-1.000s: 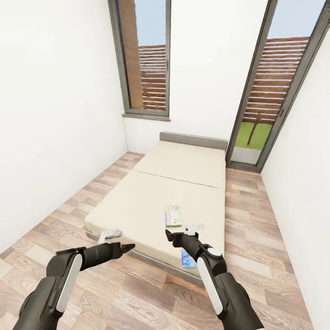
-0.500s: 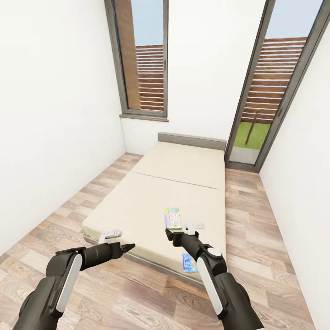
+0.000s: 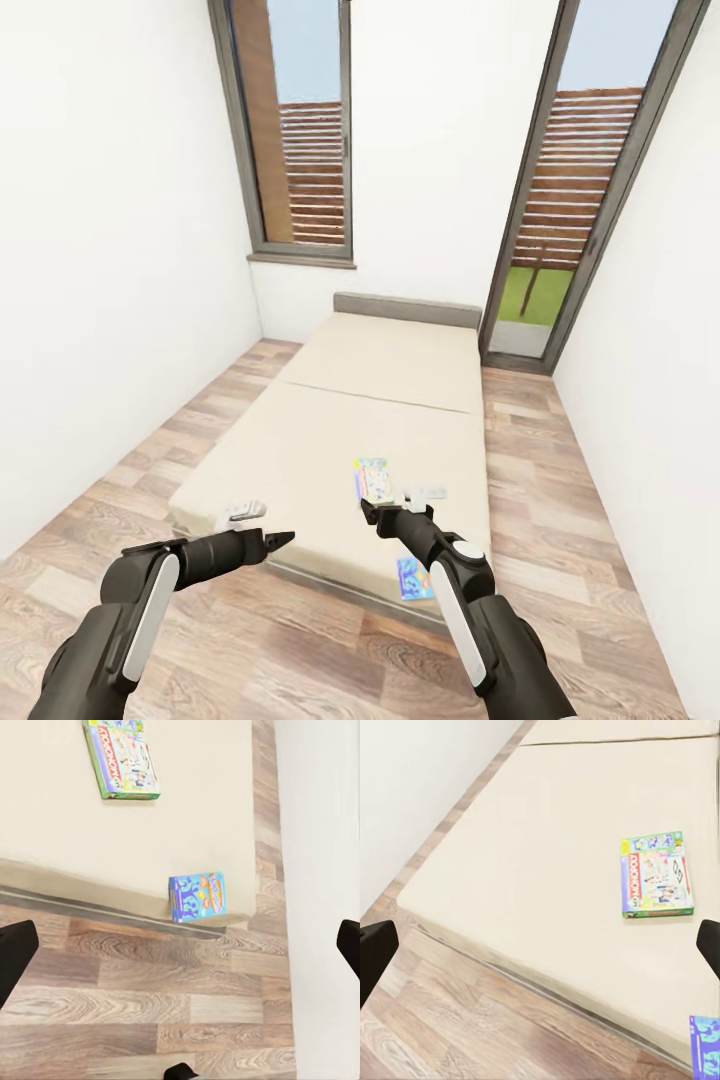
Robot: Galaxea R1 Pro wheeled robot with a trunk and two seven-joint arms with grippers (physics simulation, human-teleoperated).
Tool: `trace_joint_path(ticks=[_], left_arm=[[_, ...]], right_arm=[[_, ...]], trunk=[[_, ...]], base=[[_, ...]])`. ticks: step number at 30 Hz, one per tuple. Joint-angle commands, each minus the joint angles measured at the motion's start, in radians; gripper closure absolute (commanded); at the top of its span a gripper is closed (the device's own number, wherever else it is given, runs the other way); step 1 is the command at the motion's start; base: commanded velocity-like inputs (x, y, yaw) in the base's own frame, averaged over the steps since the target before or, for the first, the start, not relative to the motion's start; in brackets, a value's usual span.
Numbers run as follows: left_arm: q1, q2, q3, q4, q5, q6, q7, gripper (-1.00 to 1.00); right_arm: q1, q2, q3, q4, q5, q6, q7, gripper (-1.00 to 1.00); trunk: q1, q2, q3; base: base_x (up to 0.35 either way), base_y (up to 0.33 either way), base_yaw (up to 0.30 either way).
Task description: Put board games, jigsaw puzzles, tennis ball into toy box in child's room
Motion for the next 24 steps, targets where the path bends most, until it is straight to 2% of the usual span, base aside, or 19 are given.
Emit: trace_joint_path(ticks=[1, 24], left_arm=[[-0.001, 0.0, 0.001, 0.0, 0.005, 0.007, 0.0, -1.0], [-0.001, 0.0, 0.001, -0.001, 0.006, 0.007, 0.0, -1.0]], right_arm=[[-0.001, 0.001, -0.001, -0.001, -0.004, 0.005, 0.001, -1.0], [-0.001, 0.001, 0.0, -0.001, -0.004, 0.005, 0.001, -1.0]], trunk=[[0.001, -0.002, -0.001], [0.001, -0.002, 0.026]], base=[[0.061, 0.134, -0.195], [0.008, 0.018, -0.203]])
